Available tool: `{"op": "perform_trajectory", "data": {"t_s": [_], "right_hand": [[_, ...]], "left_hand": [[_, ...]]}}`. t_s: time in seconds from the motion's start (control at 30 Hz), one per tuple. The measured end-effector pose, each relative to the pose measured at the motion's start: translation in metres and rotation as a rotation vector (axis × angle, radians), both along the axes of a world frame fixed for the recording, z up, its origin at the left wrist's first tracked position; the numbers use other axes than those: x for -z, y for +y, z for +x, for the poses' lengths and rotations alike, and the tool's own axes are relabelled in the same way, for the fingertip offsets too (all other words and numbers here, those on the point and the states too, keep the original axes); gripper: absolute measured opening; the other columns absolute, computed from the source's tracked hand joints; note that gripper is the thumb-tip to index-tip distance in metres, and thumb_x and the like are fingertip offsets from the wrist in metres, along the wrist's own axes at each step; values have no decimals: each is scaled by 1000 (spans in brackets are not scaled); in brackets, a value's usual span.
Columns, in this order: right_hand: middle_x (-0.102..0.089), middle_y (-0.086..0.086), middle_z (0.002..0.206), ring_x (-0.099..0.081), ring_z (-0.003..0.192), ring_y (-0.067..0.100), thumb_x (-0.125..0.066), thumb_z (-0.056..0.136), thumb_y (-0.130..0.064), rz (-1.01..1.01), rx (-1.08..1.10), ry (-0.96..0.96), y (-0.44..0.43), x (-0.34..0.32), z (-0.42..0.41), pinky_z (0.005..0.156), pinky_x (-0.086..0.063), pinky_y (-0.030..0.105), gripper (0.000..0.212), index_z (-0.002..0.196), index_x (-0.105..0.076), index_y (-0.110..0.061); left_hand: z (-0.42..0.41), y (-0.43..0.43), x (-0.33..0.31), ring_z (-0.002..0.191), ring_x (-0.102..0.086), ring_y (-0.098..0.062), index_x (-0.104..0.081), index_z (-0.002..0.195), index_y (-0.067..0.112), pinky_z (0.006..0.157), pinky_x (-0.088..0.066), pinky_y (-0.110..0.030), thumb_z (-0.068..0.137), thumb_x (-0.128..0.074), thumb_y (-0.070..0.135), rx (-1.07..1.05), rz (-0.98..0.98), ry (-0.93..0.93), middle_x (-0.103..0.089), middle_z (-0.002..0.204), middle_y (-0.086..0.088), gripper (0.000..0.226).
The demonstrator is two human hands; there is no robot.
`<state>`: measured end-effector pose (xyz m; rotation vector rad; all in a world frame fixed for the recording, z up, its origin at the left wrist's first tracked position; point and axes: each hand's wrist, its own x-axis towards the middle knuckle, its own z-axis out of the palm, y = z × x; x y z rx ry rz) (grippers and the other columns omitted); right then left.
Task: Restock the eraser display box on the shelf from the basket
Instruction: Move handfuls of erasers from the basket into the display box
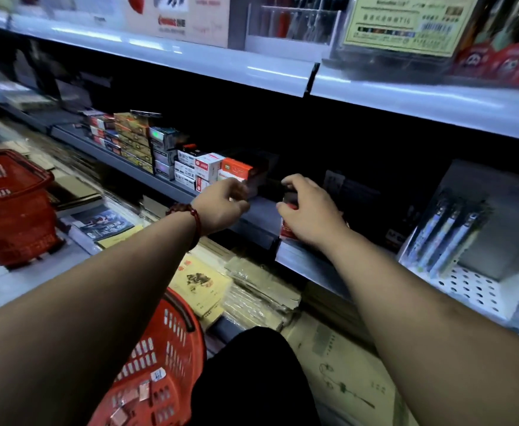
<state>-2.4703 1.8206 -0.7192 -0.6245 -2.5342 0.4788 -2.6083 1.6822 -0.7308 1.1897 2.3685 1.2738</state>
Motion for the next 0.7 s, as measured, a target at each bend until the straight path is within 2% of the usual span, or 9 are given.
{"op": "perform_trajectory", "data": {"t_s": [0.1, 0.23, 0.33, 0.43, 0.53, 0.63, 0.7], "right_hand": [[-58, 6, 132, -57, 121, 28, -66, 91, -25, 65, -101, -92, -28, -3, -17, 99, -47, 36, 47, 137, -54, -18], [-52, 4, 141, -52, 128, 28, -67, 91, -33, 109, -211, -207, -70, 4, -53, 103, -47, 39, 56, 143, -48, -22], [-49, 6, 146, -50, 131, 28, -67, 92, -33, 109, -311, -270, -105, 24, -85, 101, -45, 36, 60, 147, -44, -23], [-47, 4, 145, -53, 125, 27, -67, 92, -36, 58, -383, -338, -141, 59, -114, 98, -49, 41, 62, 147, -42, -25], [-48, 5, 146, -51, 130, 27, -71, 89, -36, -6, -445, -416, -171, 104, -138, 104, -46, 39, 67, 148, -42, -25], [-51, 6, 142, -53, 128, 27, -74, 88, -37, -94, -466, -501, -196, 156, -154, 103, -47, 38, 70, 148, -42, -22], [-53, 7, 143, -56, 126, 28, -77, 86, -36, -170, -452, -557, -210, 193, -157, 103, -48, 37, 72, 147, -43, -20]], "left_hand": [[-14, -45, 1, 114, -63, -23, -59, 131, 15, 100, -53, -39, 93, -70, 24, -40, -129, 87, -63, 129, -2, 40], [-37, -105, 10, 118, -61, -23, -57, 133, 17, 95, -50, -32, 90, -75, 27, -112, -237, 146, -62, 133, -4, 47], [-56, -148, 28, 121, -59, -24, -57, 134, 17, 97, -51, -34, 87, -78, 29, -171, -300, 124, -61, 134, -4, 53], [-74, -190, 55, 123, -58, -25, -57, 135, 14, 96, -46, -30, 86, -79, 29, -208, -394, 118, -61, 133, -7, 56], [-91, -230, 89, 122, -58, -25, -56, 136, 14, 95, -45, -27, 86, -79, 32, -245, -475, 77, -61, 134, -7, 58], [-103, -261, 134, 122, -58, -29, -54, 135, 14, 102, -48, -37, 85, -79, 39, -274, -570, 11, -61, 135, -9, 61], [-106, -275, 170, 124, -57, -32, -54, 135, 12, 103, -47, -38, 83, -79, 41, -283, -643, -24, -60, 134, -13, 64]]}}
